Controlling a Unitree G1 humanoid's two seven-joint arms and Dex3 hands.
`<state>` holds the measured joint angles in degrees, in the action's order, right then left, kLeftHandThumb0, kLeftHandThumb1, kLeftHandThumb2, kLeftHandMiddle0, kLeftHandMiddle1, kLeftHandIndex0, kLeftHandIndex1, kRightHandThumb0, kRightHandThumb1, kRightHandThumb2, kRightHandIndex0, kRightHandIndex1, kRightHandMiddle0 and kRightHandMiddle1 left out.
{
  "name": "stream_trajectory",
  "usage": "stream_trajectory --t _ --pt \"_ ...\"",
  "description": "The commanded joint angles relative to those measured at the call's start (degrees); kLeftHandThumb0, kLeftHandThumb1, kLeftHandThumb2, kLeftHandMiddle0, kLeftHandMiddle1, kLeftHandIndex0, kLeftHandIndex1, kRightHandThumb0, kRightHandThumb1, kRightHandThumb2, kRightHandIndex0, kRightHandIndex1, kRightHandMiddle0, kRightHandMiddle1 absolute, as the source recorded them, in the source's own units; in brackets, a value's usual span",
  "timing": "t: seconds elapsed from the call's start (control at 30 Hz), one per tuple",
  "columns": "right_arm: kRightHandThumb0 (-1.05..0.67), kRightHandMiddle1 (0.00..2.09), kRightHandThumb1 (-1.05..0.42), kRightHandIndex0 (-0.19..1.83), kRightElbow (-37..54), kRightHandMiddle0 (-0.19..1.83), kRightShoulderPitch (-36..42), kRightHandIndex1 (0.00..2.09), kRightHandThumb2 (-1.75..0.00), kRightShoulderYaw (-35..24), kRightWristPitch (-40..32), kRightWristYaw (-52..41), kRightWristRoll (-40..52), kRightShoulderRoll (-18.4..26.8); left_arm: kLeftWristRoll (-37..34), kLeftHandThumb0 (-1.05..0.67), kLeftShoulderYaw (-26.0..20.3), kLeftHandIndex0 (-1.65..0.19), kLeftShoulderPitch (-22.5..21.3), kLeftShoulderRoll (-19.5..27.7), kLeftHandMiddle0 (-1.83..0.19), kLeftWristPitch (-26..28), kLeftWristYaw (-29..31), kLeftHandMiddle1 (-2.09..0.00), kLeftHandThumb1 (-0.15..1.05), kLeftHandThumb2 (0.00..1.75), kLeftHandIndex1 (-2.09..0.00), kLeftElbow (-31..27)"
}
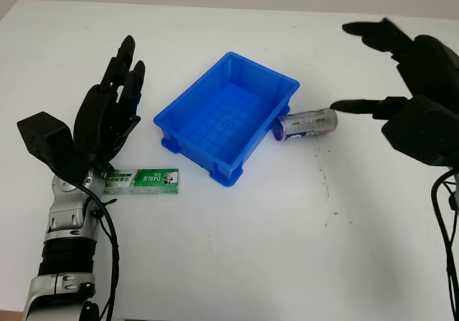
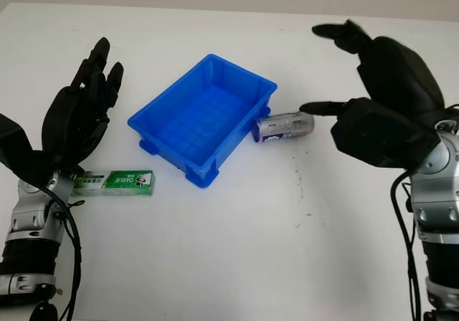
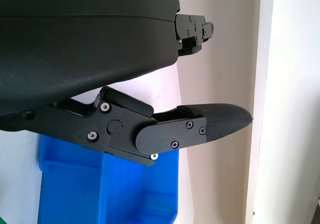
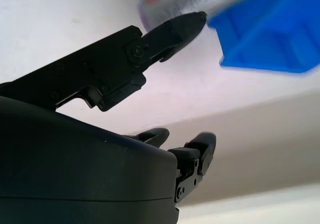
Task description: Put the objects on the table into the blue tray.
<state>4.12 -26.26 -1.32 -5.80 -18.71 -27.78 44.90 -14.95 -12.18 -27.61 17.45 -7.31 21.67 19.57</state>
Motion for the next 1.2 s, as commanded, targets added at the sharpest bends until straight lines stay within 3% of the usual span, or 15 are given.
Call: stream_trajectory --t 0.0,0.27,0.73,1.17 --pt "-0.72 0.19 -0.86 0.25 -0.03 0.2 -2.18 0.08 -0.08 2.53 0.92 -3.56 -2.1 3.27 -0.36 -0.72 -0.06 0.08 -0.93 0.02 0.08 -0.23 0.24 -0.05 1.05 0.59 -0.05 -0.84" --pt "-0.74 0.12 -0.92 0.21 -1.71 0.2 -4.82 0.05 -0.06 4.97 3.61 -10.71 -2.2 4.15 -0.65 -0.72 -0.32 0.08 -0.06 0.02 0.09 1.3 -0.31 -0.05 1.05 0.59 -0.05 -2.44" --pt "-0.77 0.08 -0.95 0.27 -11.89 0.27 -9.24 0.07 -0.07 10.37 10.99 -10.46 -3.96 2.08 -0.34 -0.72 -0.58 0.07 0.42 0.74 0.09 1.52 -0.37 -0.06 1.05 0.59 -0.06 -2.83" --pt "-0.77 0.06 -0.99 0.25 -8.56 0.26 -7.61 0.06 -0.06 9.4 9.9 -9.68 -7.26 3.46 0.3 -0.72 -0.72 0.07 0.97 1.82 0.08 0.63 0.01 -0.05 1.05 0.61 -0.05 -2.32"
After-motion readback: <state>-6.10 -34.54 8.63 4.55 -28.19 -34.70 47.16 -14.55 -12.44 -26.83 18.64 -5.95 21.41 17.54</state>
